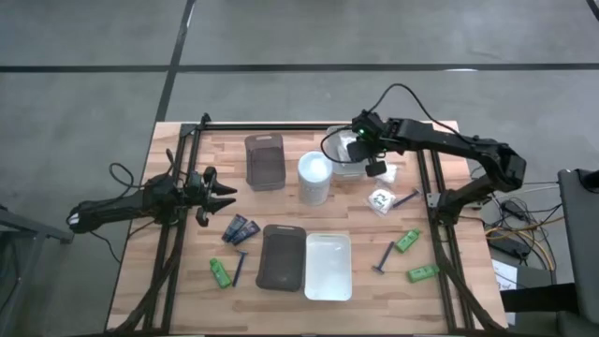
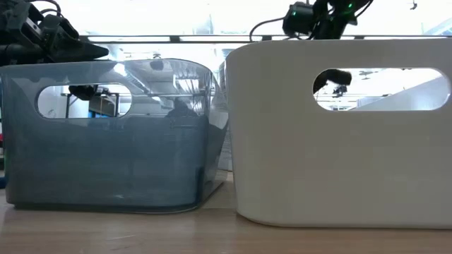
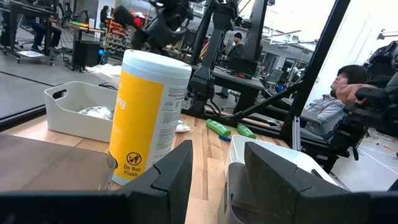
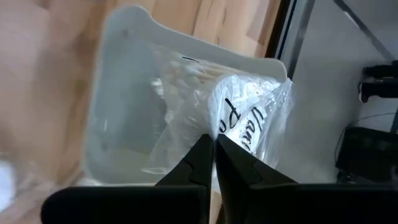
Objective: Pick & Place Travel size toiletries
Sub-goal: Put the white cotton pack into the gray bin
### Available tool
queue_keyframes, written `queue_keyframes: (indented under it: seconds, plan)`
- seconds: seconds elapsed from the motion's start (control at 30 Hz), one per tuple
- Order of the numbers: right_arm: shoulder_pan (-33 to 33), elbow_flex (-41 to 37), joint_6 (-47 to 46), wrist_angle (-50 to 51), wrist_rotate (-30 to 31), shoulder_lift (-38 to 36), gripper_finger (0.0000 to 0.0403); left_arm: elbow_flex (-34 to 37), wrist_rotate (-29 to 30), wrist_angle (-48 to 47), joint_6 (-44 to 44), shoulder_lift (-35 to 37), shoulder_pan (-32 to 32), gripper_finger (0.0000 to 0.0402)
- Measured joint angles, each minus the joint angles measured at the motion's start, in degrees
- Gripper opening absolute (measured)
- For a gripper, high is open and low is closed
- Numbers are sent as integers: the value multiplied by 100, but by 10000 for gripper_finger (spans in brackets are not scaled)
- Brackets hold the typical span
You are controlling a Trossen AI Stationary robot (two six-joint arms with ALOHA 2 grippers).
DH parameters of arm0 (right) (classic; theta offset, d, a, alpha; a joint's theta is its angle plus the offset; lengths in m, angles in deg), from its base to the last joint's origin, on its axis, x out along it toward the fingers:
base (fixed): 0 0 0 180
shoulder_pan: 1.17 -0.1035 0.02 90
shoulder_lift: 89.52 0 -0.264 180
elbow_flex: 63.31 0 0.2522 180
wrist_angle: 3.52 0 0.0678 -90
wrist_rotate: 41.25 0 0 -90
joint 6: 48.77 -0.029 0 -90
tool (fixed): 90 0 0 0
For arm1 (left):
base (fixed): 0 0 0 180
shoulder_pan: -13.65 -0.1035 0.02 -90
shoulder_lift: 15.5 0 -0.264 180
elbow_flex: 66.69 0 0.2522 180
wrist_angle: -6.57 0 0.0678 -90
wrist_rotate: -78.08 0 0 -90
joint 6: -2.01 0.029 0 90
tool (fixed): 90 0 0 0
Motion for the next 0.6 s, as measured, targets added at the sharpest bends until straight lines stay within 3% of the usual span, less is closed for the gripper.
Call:
queue_keyframes:
  seconds: [0.17,0.37,0.6]
  plan:
    - [187,-4,93,-128,-30,317,10,0,2,0,0,0,-1,151]
    - [356,-7,100,-165,-572,572,12,0,2,0,1,-2,0,151]
    - [546,-26,213,-196,-619,893,13,0,2,0,1,-1,0,151]
